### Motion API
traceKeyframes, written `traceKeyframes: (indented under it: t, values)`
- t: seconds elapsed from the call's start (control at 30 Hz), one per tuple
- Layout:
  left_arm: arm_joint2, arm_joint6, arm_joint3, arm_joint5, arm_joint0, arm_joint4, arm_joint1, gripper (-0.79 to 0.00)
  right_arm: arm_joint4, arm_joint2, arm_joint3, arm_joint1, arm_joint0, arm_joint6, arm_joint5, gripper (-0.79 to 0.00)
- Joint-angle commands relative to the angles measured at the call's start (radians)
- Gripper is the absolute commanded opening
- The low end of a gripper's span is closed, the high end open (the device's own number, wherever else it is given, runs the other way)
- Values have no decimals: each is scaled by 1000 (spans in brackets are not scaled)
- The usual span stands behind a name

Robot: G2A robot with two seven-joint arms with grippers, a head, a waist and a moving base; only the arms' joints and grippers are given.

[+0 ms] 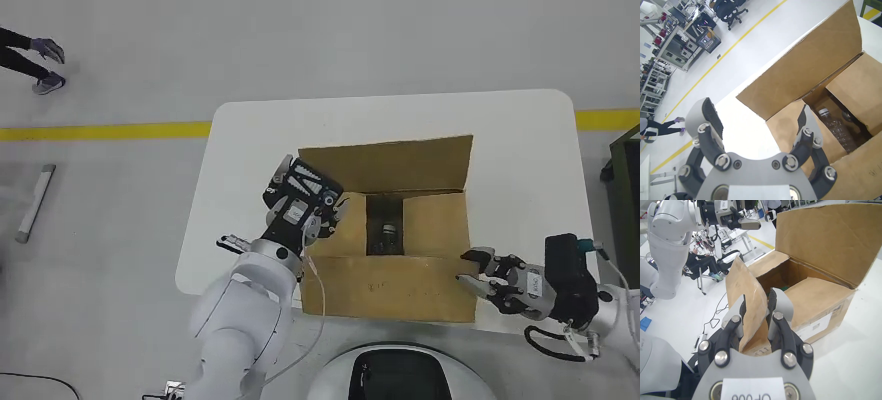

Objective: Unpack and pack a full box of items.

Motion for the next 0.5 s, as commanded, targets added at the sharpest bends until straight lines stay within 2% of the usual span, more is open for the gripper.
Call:
traceKeyframes:
  t: [0.0, 0.1, 0.13, 0.17, 0.2, 0.37, 0.47]
  values:
    - [2, -2, -1, 2, 0, -1, 0, 0, 12, 5, 0, 5, -10, 24, 1, -508]
    - [6, -2, -3, 1, -3, -1, 0, 0, 18, 9, -4, 12, -21, 65, -5, -542]
    - [7, -3, -4, 2, -4, -3, 0, 0, 18, 11, -5, 14, -24, 65, -6, -600]
    - [9, -3, -5, 1, -5, -5, -1, 0, 13, 12, -11, 15, -26, 66, -9, -733]
    - [12, -5, -5, 0, -6, -10, -1, 0, -4, 19, -21, 17, -27, 66, -15, -785]
    - [28, -20, 0, -19, -21, -46, -3, 0, -121, 47, -71, 12, -47, -31, -14, -785]
    - [40, -56, 6, -68, -42, -43, -1, 0, -241, 57, -106, 7, -65, -107, -27, -785]
